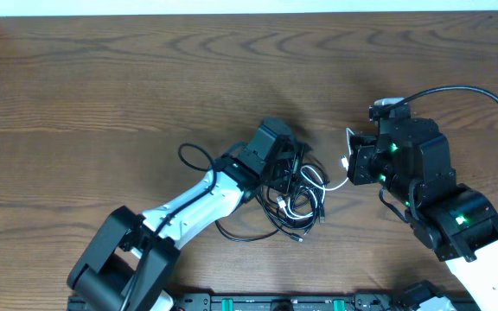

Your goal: Untangle cables

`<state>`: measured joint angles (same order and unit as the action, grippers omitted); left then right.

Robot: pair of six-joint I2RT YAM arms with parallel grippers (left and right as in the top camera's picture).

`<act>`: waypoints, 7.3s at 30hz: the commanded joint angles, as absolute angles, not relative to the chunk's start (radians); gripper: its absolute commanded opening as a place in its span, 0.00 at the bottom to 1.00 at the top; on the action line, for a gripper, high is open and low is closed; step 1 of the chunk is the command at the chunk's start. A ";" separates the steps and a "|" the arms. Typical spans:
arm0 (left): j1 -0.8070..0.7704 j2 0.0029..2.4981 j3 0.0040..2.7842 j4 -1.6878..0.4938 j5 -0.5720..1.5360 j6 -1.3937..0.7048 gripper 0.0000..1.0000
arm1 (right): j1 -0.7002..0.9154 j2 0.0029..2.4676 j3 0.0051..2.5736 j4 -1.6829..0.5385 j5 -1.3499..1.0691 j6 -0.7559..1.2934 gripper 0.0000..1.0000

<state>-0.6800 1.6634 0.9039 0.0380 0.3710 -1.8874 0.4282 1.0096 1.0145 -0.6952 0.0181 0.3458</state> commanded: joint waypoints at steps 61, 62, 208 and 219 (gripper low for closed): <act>-0.719 1.673 0.918 -0.059 0.302 -1.879 0.24 | 0.423 0.999 1.020 -0.723 0.015 0.328 0.01; -0.719 1.673 0.918 -0.059 0.302 -1.879 0.24 | 0.423 0.999 1.020 -0.723 0.015 0.328 0.01; -0.566 1.311 0.918 -0.175 0.067 -0.904 0.07 | 0.260 1.157 0.674 -0.693 -0.429 0.804 0.43; -0.566 1.311 0.918 -0.175 0.067 -0.904 0.08 | 0.373 1.429 0.675 -0.371 -0.360 0.834 0.23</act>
<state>-0.5701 1.3090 0.9073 -0.1757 0.0795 -0.8944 0.3264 1.3689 0.6746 -0.3721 -0.4015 0.8207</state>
